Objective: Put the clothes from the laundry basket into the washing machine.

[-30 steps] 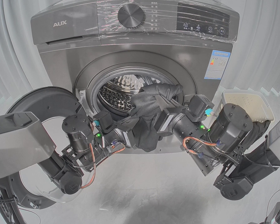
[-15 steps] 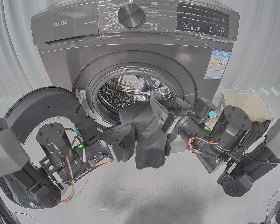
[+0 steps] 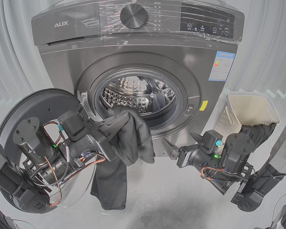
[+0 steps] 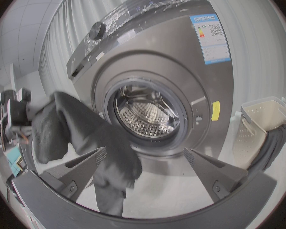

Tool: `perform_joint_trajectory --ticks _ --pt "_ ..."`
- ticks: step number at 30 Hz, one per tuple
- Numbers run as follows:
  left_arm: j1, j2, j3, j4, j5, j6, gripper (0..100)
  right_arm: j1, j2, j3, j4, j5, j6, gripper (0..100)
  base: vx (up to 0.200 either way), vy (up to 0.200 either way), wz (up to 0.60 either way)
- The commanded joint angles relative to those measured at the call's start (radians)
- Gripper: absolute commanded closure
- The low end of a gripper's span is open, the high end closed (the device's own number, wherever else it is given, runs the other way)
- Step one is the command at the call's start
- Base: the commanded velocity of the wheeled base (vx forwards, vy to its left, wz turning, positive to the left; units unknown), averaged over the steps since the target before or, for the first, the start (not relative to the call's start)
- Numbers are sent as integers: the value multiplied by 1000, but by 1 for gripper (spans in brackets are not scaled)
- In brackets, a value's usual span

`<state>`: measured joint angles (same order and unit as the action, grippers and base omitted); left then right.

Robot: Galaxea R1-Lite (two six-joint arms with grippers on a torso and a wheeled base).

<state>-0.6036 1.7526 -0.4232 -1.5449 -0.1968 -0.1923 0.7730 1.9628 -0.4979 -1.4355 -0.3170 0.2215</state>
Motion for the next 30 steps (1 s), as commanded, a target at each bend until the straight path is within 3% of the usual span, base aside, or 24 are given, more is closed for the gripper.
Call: perform_joint_trajectory --ticks 1,17,30 --pt "-1 -4 -31 0 5 -1 100 -1 36 70 -8 10 4 0 0 0 0" --pt "5 -4 -35 0 8 -2 100 2 93 55 -31 7 6 0 0 0 0" --pt "5 12 -45 0 10 -1 100 35 131 -21 -31 9 -1 0 0 0 0"
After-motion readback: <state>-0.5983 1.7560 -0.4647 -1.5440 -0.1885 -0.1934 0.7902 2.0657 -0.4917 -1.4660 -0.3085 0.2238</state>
